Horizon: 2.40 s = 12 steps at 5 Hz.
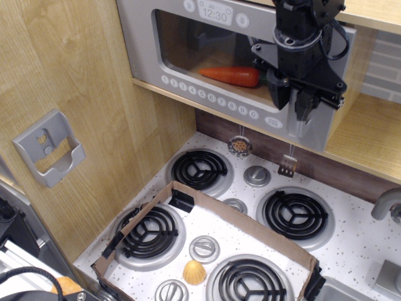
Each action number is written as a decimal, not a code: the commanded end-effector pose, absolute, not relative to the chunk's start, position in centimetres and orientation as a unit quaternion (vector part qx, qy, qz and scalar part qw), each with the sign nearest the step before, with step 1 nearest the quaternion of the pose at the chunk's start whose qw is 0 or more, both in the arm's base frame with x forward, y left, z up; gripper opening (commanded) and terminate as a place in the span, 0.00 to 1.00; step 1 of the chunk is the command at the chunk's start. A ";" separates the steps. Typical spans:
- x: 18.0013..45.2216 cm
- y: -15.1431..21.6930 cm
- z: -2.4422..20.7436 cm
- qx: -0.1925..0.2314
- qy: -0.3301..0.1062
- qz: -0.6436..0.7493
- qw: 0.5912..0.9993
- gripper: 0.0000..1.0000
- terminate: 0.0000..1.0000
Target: Open microwave
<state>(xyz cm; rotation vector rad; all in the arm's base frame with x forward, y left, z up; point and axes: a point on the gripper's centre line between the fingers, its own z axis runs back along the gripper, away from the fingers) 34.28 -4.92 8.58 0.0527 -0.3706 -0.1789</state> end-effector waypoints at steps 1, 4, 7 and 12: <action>31.9 -4.2 9.3 0.042 -0.192 -0.053 0.979 0.00 0.00; 29.6 -3.5 9.3 0.061 -0.135 -0.015 0.989 1.00 0.00; 24.4 -7.9 10.5 0.021 -0.137 0.028 0.990 1.00 0.00; 30.4 -19.5 11.6 -0.042 -0.253 -0.240 0.936 1.00 0.00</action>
